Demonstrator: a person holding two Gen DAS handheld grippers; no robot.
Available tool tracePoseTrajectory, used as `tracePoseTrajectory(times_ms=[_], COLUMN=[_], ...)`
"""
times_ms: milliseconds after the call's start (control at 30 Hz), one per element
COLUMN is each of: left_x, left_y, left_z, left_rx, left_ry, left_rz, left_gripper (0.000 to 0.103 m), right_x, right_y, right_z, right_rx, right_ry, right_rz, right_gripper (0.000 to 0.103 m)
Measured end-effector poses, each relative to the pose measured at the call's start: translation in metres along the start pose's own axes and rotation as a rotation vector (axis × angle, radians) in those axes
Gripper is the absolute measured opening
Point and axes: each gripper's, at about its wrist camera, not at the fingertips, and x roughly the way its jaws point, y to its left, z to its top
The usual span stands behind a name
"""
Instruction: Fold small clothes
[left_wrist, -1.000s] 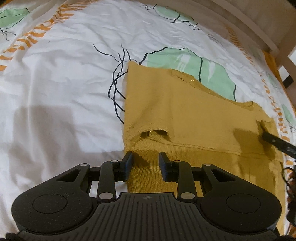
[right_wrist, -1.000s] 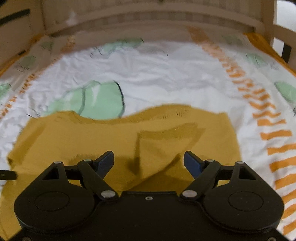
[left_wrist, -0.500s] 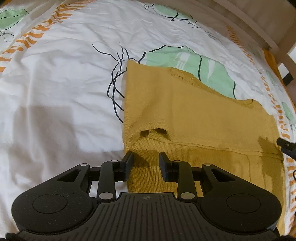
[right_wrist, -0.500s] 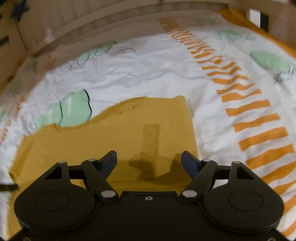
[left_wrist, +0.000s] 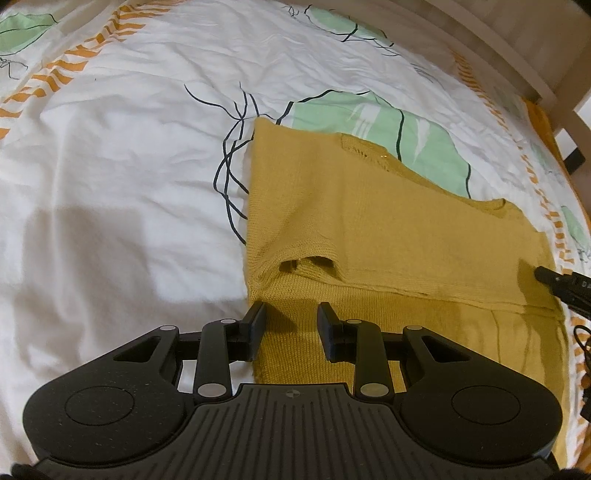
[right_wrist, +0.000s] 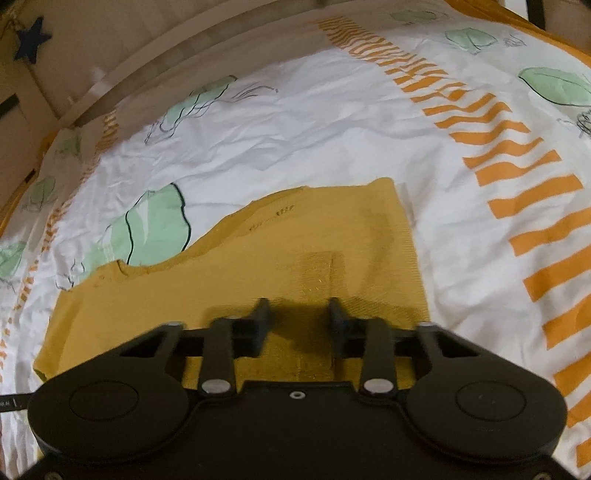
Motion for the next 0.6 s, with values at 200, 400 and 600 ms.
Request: tracePoseTrajectory(times_ms=[200,400,600], left_x=[0.0,0.001,0.001], left_y=[0.0,0.0,0.001], left_z=[0.0,0.0,0.0], left_rx=[0.0,0.001,0.004], left_ry=[0.0,-0.001,-0.002], left_rz=[0.0,-0.001,0.001], left_gripper=[0.03,0.03,0.03], right_x=[-0.004,-0.038,-0.017], right_y=[0.019,0.025,-0.006], right_z=[0.002,0.021,0.032], right_rx=[-0.081,-0.107,-0.058], right_ry=[-0.001,-0.083,-0.025], right_rz=[-0.017,0.025,-0.046], right_gripper=[0.013,0.012,0.014])
